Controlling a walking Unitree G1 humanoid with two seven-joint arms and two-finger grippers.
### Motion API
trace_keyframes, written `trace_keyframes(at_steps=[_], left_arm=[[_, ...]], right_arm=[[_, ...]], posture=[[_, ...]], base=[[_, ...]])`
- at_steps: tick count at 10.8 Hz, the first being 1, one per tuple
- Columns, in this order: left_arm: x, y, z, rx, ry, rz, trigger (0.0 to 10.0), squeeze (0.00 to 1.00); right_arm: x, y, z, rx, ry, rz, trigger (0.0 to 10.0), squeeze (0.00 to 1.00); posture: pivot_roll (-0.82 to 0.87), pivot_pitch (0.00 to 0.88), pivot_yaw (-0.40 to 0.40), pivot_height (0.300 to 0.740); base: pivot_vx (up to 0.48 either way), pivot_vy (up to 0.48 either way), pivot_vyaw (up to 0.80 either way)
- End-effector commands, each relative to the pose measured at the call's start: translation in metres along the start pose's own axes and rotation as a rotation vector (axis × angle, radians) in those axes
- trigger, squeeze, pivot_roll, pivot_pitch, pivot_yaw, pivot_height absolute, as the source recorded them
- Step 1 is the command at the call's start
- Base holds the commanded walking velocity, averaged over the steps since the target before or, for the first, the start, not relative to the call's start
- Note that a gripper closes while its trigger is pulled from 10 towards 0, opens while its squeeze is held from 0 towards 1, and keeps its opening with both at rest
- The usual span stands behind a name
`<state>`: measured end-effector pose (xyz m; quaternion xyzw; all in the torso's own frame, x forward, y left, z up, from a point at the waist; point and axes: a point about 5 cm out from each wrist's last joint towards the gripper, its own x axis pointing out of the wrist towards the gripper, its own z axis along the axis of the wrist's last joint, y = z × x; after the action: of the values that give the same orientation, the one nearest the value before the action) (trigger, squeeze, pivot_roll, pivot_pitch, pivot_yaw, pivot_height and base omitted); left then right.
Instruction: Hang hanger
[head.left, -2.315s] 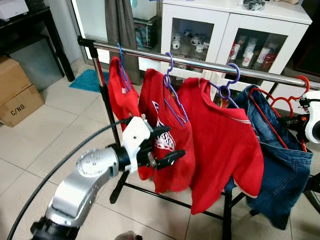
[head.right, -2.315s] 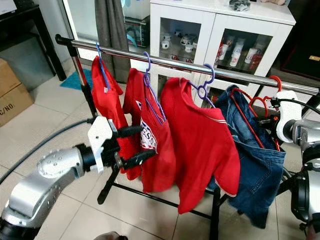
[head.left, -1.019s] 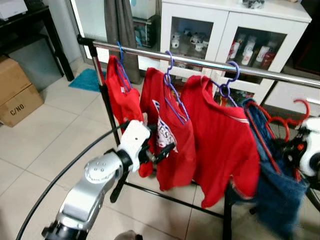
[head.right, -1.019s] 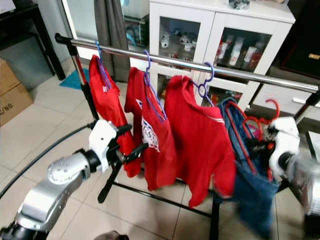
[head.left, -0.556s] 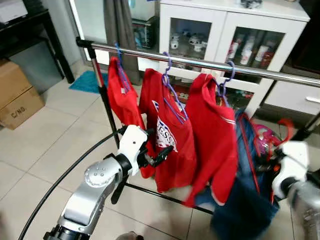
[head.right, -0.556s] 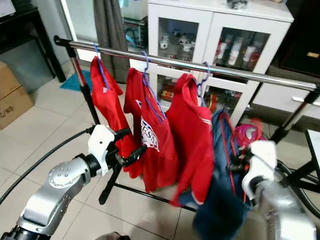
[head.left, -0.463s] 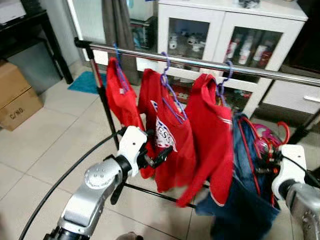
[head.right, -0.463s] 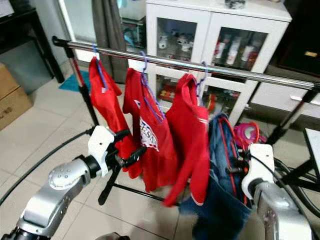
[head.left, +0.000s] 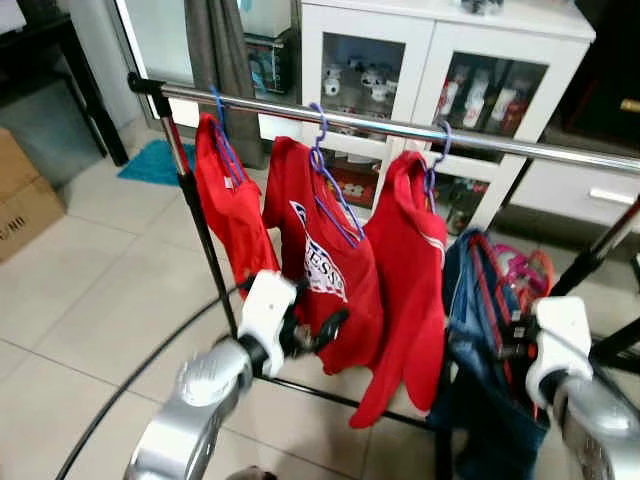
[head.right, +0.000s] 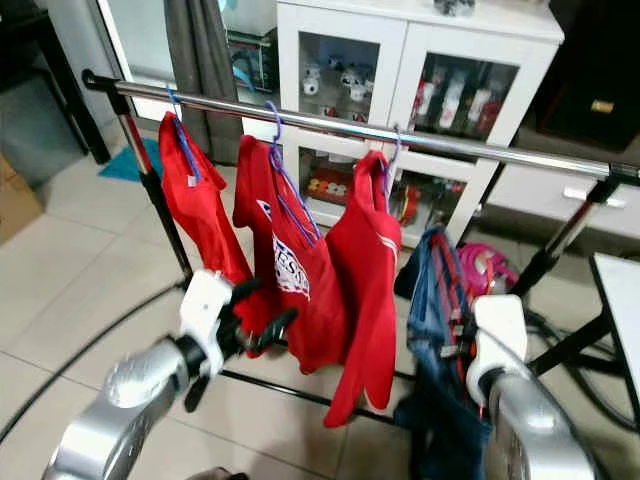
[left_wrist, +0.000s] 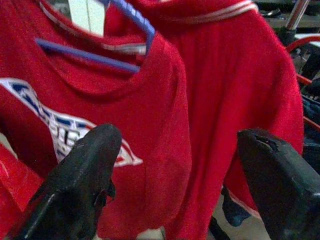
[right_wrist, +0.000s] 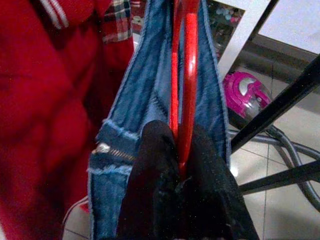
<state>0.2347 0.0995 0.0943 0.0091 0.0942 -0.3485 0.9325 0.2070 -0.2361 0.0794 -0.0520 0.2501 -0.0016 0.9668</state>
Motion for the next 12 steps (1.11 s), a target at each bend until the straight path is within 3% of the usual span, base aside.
trace_keyframes(at_steps=[1, 11, 12], left_arm=[[0.000, -0.003, 0.004, 0.011, -0.012, -0.002, 10.0, 0.00], [0.005, 0.009, -0.004, -0.006, 0.002, 0.027, 10.0, 0.00], [0.003, 0.008, -0.005, 0.002, 0.005, 0.030, 10.0, 0.00]], right_arm=[[-0.003, 0.005, 0.005, -0.010, -0.039, 0.019, 0.0, 0.00], [0.001, 0.027, -0.009, 0.034, -0.003, 0.035, 0.0, 0.00], [0.003, 0.030, -0.008, 0.024, -0.010, 0.048, 1.1, 0.00]], posture=[[-0.12, 0.000, -0.043, 0.740], [-0.11, 0.000, -0.002, 0.740], [-0.11, 0.000, -0.003, 0.740]], base=[[-0.266, 0.000, 0.00], [-0.277, 0.000, 0.00], [0.000, 0.000, 0.00]])
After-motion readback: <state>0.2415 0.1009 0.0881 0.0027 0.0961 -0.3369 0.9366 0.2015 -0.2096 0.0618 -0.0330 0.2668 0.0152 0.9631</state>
